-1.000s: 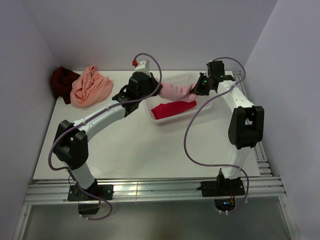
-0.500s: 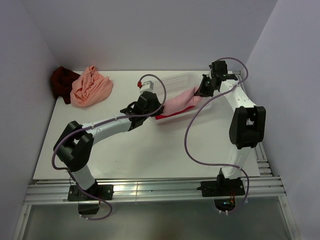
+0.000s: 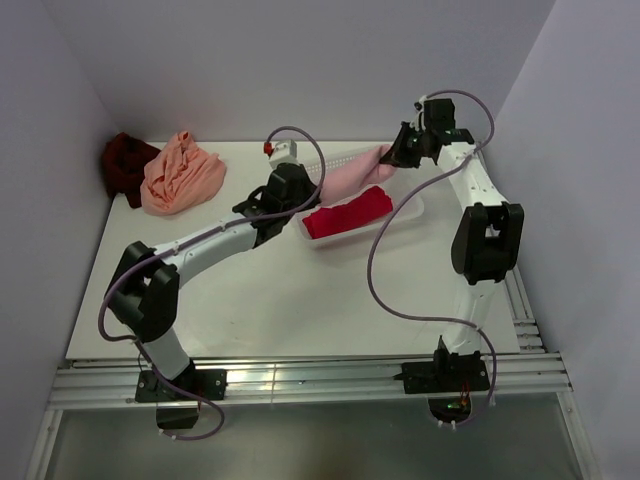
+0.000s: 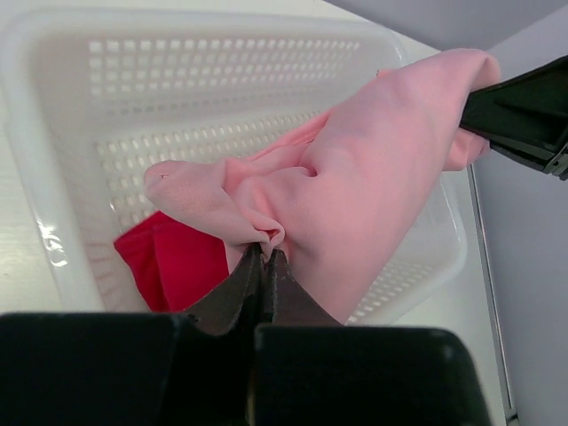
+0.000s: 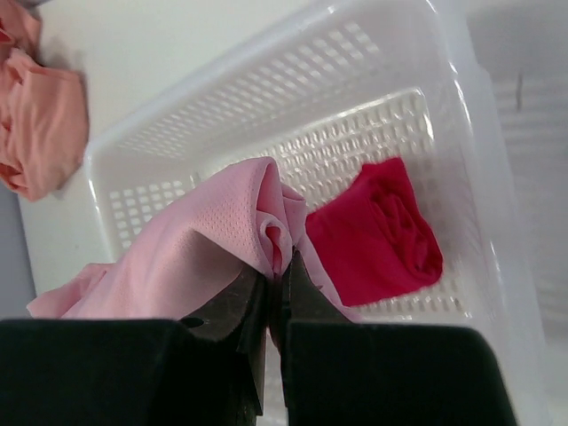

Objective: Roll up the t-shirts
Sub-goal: Place the rolled tshirt into the container

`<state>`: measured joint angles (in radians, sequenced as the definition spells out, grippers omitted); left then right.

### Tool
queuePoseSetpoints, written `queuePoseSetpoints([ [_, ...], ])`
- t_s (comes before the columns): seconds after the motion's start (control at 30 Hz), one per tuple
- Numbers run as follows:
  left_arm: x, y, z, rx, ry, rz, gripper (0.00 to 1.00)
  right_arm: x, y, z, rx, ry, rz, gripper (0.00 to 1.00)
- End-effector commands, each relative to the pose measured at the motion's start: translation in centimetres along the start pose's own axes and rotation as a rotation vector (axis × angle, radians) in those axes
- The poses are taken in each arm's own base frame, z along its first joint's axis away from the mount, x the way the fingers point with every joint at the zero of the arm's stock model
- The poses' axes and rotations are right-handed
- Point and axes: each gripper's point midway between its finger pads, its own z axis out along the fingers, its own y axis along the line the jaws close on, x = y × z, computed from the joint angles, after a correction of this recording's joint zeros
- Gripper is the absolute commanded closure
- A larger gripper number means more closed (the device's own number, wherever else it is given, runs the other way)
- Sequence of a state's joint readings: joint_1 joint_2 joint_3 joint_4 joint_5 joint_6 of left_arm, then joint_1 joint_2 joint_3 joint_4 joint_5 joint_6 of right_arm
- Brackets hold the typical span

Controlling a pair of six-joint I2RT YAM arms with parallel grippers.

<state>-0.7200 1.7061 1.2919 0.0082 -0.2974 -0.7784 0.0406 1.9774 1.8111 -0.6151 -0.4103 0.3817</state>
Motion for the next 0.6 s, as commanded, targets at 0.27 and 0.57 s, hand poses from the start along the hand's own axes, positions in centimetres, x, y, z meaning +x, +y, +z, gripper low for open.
queuePoseSetpoints([
  [0.27,-0.6,4.3,4.8,-0.034,-0.005,-0.026,1.0,-2.8,0.0,7.4,-0.11,-0.034,0.04,1.0],
  [0.57,4.9,7.0,7.8,-0.081,0.125,-0.019,1.0,-0.8,-5.2,9.8,0.191,-0.035,0.003,1.0],
])
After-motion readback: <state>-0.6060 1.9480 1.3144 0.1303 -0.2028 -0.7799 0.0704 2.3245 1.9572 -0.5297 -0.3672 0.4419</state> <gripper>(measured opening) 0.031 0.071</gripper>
